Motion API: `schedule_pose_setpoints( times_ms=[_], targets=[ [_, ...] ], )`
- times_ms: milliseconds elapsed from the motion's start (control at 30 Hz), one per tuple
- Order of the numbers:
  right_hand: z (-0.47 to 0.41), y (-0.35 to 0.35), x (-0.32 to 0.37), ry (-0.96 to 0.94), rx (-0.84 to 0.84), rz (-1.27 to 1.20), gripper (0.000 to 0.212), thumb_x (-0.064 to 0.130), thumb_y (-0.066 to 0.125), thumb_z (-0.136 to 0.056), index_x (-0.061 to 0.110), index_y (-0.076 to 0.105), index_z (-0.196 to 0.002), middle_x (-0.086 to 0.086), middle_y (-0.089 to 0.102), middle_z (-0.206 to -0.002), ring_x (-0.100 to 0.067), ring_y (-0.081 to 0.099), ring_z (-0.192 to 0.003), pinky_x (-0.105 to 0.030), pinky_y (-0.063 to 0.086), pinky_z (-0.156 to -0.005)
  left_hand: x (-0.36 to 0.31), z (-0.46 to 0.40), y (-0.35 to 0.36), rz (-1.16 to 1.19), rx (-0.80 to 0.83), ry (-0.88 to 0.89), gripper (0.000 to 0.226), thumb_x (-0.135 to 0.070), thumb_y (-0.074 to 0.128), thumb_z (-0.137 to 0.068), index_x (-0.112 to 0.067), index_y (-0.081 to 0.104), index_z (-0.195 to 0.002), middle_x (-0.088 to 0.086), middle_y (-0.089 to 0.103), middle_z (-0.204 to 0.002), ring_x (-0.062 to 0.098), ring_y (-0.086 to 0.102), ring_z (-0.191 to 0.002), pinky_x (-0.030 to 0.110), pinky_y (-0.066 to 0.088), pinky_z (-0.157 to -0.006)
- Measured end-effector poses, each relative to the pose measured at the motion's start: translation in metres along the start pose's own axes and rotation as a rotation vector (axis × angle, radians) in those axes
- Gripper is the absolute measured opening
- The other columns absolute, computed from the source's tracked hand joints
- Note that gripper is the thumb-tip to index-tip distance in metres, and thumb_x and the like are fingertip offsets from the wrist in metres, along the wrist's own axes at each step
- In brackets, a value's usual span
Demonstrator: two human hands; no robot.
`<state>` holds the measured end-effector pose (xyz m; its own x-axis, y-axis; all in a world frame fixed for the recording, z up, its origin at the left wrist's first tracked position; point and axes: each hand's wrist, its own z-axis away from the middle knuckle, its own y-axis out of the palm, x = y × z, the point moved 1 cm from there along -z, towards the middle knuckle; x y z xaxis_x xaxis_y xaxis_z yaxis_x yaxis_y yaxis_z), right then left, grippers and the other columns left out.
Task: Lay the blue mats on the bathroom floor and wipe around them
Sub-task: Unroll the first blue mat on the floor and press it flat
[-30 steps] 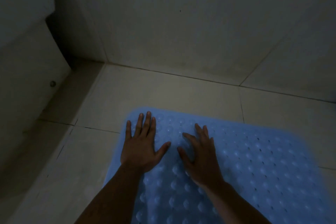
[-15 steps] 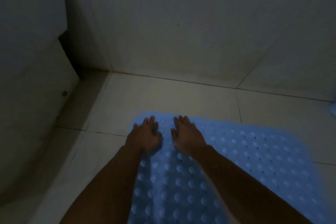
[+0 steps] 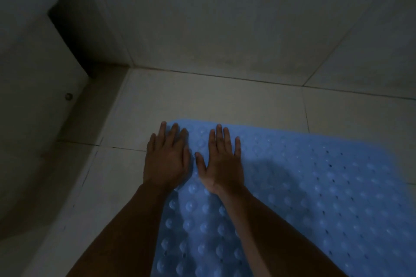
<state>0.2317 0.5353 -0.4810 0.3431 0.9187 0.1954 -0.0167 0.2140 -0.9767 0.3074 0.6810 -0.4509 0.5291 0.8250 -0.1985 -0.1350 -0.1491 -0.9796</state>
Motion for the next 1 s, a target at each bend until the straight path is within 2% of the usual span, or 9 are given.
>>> schedule_pose_setpoints(
  times_ms=[300, 500, 567, 600, 667, 733, 833, 900, 1000],
  targets=[
    [0.000, -0.005, 0.001, 0.003, 0.027, -0.037, 0.083, 0.067, 0.011, -0.099, 0.013, -0.001, -0.161, -0.007, -0.014, -0.169, -0.020, -0.022, -0.154, -0.055, -0.003, -0.125, 0.005, -0.002, 0.002, -0.010, -0.032, -0.024, 0.065, -0.048, 0.018, -0.103, -0.017, 0.038, -0.156, 0.010, 0.030, -0.166, 0.031, 0.006, -0.158, 0.057, 0.020, -0.124],
    [-0.007, -0.021, 0.001, 0.024, 0.197, -0.084, 0.081, 0.066, 0.008, -0.099, 0.016, -0.007, -0.161, -0.005, -0.020, -0.167, -0.019, -0.025, -0.153, -0.054, -0.011, -0.124, 0.006, 0.002, -0.014, -0.005, -0.043, -0.070, 0.066, -0.048, 0.017, -0.102, -0.018, 0.035, -0.158, 0.008, 0.025, -0.168, 0.031, 0.000, -0.158, 0.056, 0.016, -0.125],
    [-0.022, -0.030, 0.001, 0.046, 0.325, -0.120, 0.078, 0.063, 0.011, -0.100, 0.015, 0.000, -0.161, -0.005, -0.015, -0.168, -0.022, -0.016, -0.155, -0.054, -0.007, -0.125, 0.004, 0.003, -0.022, -0.015, -0.034, -0.047, 0.064, -0.046, 0.020, -0.103, -0.018, 0.035, -0.158, 0.008, 0.024, -0.168, 0.031, -0.002, -0.158, 0.056, 0.015, -0.125],
    [-0.032, -0.041, 0.001, 0.063, 0.390, -0.161, 0.077, 0.060, 0.012, -0.101, 0.013, 0.010, -0.161, -0.008, -0.005, -0.169, -0.026, -0.004, -0.157, -0.054, 0.001, -0.126, 0.002, 0.003, -0.025, -0.026, -0.030, -0.040, 0.064, -0.046, 0.020, -0.103, -0.017, 0.034, -0.158, 0.008, 0.023, -0.169, 0.032, -0.003, -0.158, 0.056, 0.014, -0.125],
    [-0.053, -0.071, -0.005, 0.129, 0.436, -0.335, 0.069, 0.052, 0.020, -0.103, 0.003, 0.043, -0.147, -0.020, 0.033, -0.160, -0.035, 0.034, -0.147, -0.045, 0.027, -0.120, -0.008, 0.003, -0.025, -0.046, 0.004, -0.046, 0.065, -0.046, 0.020, -0.102, -0.018, 0.031, -0.160, 0.008, 0.019, -0.170, 0.032, -0.006, -0.158, 0.057, 0.011, -0.126],
    [-0.064, -0.100, -0.022, 0.211, 0.296, -0.495, 0.054, 0.039, 0.034, -0.105, -0.002, 0.066, -0.119, -0.026, 0.061, -0.132, -0.039, 0.058, -0.123, -0.036, 0.044, -0.102, -0.029, 0.001, -0.019, -0.067, 0.055, -0.055, 0.069, -0.046, 0.017, -0.099, -0.018, 0.026, -0.161, 0.010, 0.014, -0.171, 0.036, -0.010, -0.157, 0.058, 0.008, -0.126],
    [-0.050, -0.124, -0.063, 0.184, 0.079, -0.469, 0.042, 0.029, 0.039, -0.104, 0.008, 0.065, -0.080, -0.023, 0.071, -0.105, -0.038, 0.066, -0.101, -0.034, 0.048, -0.086, -0.077, -0.008, 0.001, -0.133, 0.096, 0.033, 0.070, -0.043, 0.019, -0.097, -0.014, 0.027, -0.161, 0.014, 0.015, -0.170, 0.043, -0.005, -0.156, 0.064, 0.009, -0.124],
    [-0.035, -0.119, -0.097, 0.159, -0.022, -0.460, 0.037, 0.029, 0.037, -0.104, 0.018, 0.058, -0.074, -0.017, 0.072, -0.094, -0.035, 0.066, -0.090, -0.033, 0.047, -0.081, -0.117, -0.013, 0.023, -0.108, 0.085, 0.125, 0.066, -0.042, 0.022, -0.101, -0.014, 0.029, -0.160, 0.015, 0.014, -0.170, 0.043, -0.005, -0.156, 0.065, 0.010, -0.123],
    [-0.016, -0.108, -0.141, 0.173, -0.142, -0.440, 0.034, 0.036, 0.033, -0.102, 0.025, 0.057, -0.081, -0.011, 0.064, -0.088, -0.028, 0.059, -0.081, -0.028, 0.038, -0.076, -0.159, -0.014, 0.051, -0.067, 0.153, 0.173, 0.077, -0.065, 0.008, -0.101, -0.020, 0.001, -0.164, 0.009, -0.015, -0.170, 0.033, -0.028, -0.153, 0.061, -0.008, -0.124]
  ],
)
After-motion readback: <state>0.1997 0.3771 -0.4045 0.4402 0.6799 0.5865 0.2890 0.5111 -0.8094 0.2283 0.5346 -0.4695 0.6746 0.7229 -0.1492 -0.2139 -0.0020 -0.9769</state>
